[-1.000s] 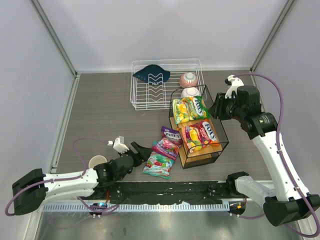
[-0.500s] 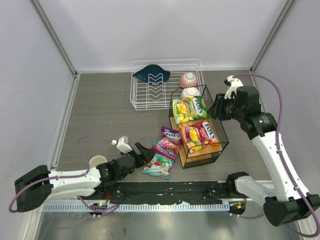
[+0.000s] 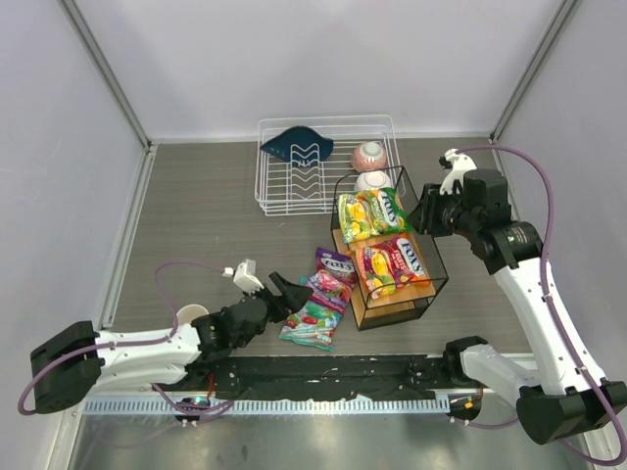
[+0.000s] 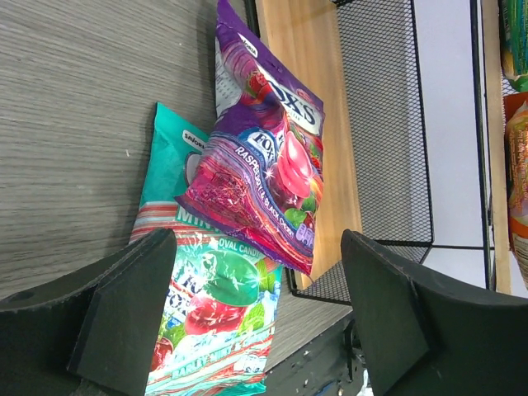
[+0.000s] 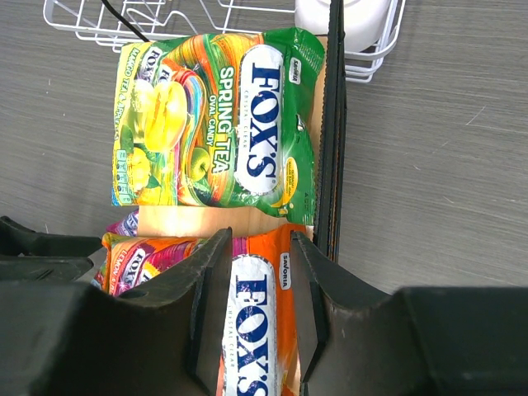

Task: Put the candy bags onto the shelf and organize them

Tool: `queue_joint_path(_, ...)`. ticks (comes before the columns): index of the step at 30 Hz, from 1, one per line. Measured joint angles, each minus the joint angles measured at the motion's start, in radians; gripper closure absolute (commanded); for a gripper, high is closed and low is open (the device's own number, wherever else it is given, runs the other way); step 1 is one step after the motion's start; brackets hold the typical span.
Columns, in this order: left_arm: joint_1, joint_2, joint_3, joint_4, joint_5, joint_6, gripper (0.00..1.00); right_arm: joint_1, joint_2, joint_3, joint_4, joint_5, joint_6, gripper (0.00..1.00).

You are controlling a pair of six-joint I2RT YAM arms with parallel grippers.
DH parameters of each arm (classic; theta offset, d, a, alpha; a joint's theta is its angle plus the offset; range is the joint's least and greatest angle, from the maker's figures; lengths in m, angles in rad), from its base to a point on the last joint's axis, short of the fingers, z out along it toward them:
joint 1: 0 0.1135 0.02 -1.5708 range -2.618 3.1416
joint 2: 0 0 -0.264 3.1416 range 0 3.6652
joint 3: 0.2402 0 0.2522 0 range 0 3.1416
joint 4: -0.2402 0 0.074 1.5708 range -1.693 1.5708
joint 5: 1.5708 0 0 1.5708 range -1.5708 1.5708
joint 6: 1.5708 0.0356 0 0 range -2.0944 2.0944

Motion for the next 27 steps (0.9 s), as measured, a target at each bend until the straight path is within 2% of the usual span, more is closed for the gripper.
queue_joint_path(9,0.0,0.063,0.001,0.028,0.006,-0.002,0.15,0.0,0.0,-0.002,0.004,0.0,-0.002,0.6)
queue_joint_path(27,0.0,0.251,0.024,0.231,0.045,-0.007,0.21,0.001,0.0,-0.011,0.016,0.0,-0.013,0.59)
